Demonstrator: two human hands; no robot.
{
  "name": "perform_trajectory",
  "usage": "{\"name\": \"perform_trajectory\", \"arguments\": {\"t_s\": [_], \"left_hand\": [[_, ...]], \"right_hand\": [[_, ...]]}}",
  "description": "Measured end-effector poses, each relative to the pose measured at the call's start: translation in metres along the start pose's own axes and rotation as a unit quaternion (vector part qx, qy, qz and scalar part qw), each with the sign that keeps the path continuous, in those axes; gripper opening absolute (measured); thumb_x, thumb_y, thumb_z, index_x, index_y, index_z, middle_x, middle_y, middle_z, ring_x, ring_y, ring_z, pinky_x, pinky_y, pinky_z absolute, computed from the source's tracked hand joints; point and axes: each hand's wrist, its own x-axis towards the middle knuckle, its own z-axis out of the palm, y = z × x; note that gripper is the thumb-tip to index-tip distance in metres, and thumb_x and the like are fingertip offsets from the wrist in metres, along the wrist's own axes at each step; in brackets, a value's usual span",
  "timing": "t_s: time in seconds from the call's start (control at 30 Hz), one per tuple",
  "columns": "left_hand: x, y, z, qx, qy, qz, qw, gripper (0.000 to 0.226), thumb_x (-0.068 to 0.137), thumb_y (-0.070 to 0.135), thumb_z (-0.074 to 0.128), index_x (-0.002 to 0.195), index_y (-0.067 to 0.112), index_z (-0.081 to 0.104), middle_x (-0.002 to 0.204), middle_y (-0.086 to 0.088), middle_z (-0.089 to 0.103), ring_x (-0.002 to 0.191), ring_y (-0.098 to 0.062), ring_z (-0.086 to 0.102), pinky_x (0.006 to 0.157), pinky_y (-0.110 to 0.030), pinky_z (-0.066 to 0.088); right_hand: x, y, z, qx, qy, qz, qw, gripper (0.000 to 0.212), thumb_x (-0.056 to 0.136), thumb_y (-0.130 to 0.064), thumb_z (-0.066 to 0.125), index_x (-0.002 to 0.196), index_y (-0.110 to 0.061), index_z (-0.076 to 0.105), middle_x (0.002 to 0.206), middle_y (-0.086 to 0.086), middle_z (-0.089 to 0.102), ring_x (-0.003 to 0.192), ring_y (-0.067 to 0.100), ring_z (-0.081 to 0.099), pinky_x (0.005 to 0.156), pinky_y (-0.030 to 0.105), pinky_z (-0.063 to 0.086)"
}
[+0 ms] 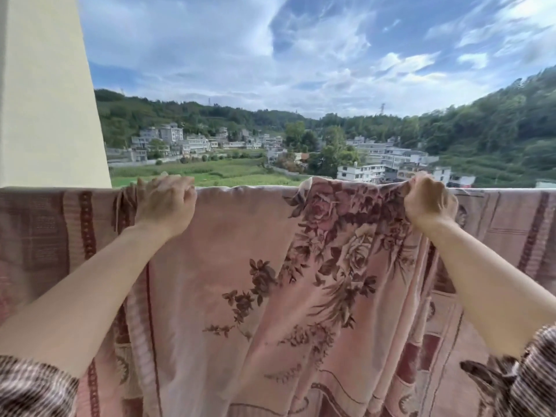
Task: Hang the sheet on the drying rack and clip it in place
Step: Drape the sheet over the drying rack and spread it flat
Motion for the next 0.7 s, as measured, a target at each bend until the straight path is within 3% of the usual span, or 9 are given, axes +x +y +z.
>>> {"name": "perform_trajectory", "arguments": {"t_s": [0.13,0.23,0.47,0.57,0.63,0.7], "left_hand": [[-0.004,0.068,0.021,-0.022,-0.063,0.035,0.997,0.049,0.099,0.044,0.025,0.139,0.021,0.043,0.147,-0.003,0.041,0.14,-0.024,0.029,0.118,-0.053,0.008],[-0.006,0.119,0.036,-0.032,-0.074,0.044,0.996,0.052,0.099,0.046,0.024,0.142,0.021,0.037,0.15,-0.004,0.037,0.141,-0.024,0.026,0.119,-0.05,0.007],[-0.003,0.234,0.053,-0.065,-0.067,0.128,0.987,0.045,0.099,0.044,0.026,0.136,0.026,0.045,0.142,0.0,0.048,0.137,-0.022,0.035,0.118,-0.049,0.0],[-0.003,0.282,0.065,-0.056,-0.053,0.172,0.982,0.045,0.099,0.042,0.026,0.134,0.023,0.047,0.136,-0.001,0.055,0.131,-0.021,0.045,0.118,-0.048,0.002],[-0.002,0.315,0.075,-0.058,-0.045,0.199,0.977,0.046,0.099,0.042,0.025,0.133,0.022,0.048,0.133,-0.001,0.057,0.126,-0.02,0.049,0.118,-0.047,0.008],[-0.002,0.352,0.079,-0.068,-0.043,0.228,0.97,0.047,0.099,0.043,0.024,0.131,0.02,0.05,0.129,-0.003,0.061,0.119,-0.022,0.055,0.115,-0.046,0.023]], "right_hand": [[0.032,0.05,-0.014,0.058,0.001,0.173,0.983,0.027,0.088,-0.003,0.047,0.108,0.009,0.061,0.115,0.031,0.062,0.112,0.043,0.058,0.089,0.043,0.048],[0.049,0.082,-0.024,0.082,0.009,0.223,0.971,0.029,0.09,-0.005,0.049,0.113,0.011,0.058,0.121,0.031,0.059,0.117,0.042,0.055,0.092,0.044,0.047],[0.08,0.15,-0.034,0.108,0.028,0.234,0.966,0.028,0.089,0.0,0.042,0.106,0.008,0.063,0.115,0.029,0.063,0.113,0.04,0.058,0.092,0.038,0.045],[0.09,0.176,-0.032,0.118,0.031,0.203,0.972,0.025,0.092,-0.001,0.041,0.105,0.007,0.061,0.111,0.028,0.064,0.108,0.041,0.058,0.084,0.038,0.046],[0.098,0.188,-0.03,0.142,0.013,0.146,0.979,0.022,0.093,-0.007,0.044,0.092,0.003,0.063,0.098,0.024,0.067,0.098,0.038,0.061,0.071,0.033,0.039],[0.105,0.202,-0.035,0.183,-0.014,0.105,0.977,0.019,0.092,-0.01,0.047,0.082,-0.003,0.062,0.086,0.016,0.066,0.086,0.03,0.06,0.069,0.027,0.033]]}}
